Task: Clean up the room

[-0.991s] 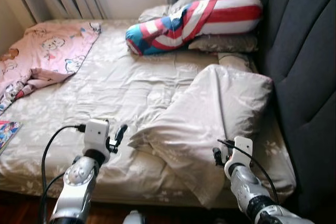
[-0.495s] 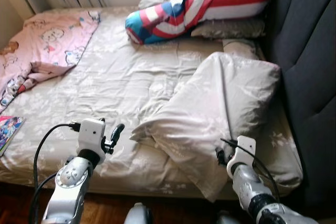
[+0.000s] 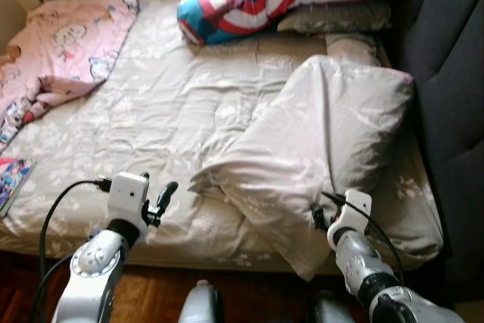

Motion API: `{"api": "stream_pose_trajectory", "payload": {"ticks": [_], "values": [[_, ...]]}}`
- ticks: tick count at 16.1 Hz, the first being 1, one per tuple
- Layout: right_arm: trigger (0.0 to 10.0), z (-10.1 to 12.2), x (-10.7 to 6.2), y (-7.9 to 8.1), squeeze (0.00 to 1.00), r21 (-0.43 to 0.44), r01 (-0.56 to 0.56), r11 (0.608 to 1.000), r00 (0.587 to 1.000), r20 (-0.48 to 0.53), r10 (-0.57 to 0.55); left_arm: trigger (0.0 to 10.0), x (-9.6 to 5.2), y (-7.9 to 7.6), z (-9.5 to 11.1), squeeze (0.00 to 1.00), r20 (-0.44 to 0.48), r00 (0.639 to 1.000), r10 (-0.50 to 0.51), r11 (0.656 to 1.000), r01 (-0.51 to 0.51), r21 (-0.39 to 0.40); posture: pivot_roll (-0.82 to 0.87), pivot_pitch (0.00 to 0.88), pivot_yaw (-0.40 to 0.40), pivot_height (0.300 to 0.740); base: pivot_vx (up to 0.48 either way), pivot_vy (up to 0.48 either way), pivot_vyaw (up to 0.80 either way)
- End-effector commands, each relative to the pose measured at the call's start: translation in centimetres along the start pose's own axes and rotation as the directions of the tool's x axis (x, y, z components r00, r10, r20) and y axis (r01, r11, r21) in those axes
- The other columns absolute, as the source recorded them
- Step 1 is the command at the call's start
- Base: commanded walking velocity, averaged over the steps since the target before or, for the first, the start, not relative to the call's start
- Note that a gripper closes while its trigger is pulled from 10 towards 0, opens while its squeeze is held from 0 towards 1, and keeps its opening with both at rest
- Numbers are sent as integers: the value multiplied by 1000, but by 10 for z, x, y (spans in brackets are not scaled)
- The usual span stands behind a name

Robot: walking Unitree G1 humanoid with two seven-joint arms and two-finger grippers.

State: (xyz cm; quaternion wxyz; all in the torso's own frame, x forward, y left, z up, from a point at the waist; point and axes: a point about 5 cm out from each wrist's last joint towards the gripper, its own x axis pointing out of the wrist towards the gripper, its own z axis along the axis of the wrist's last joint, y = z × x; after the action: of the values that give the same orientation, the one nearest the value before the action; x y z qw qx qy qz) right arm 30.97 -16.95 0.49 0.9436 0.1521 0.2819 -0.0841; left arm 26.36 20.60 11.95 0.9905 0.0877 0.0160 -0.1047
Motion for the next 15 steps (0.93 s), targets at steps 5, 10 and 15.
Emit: {"api": "stream_pose_trajectory", "payload": {"ticks": [5,10,15], "values": [[0,-16,-2,6,0,45,-52,998,997,-58,54,10000,-12,4,0,0,-41,999,3,1000,-3,14,200,278,127,669,0,0,0],[0,-27,-5,6,0,42,-76,996,994,-76,79,10000,-12,1,0,0,-50,999,-4,1000,4,16,194,279,124,669,0,0,0],[0,-26,-5,10,0,-8,-89,996,994,-65,89,10000,-6,0,-1,0,-48,999,0,1000,1,13,181,247,110,669,0,0,0]]}}
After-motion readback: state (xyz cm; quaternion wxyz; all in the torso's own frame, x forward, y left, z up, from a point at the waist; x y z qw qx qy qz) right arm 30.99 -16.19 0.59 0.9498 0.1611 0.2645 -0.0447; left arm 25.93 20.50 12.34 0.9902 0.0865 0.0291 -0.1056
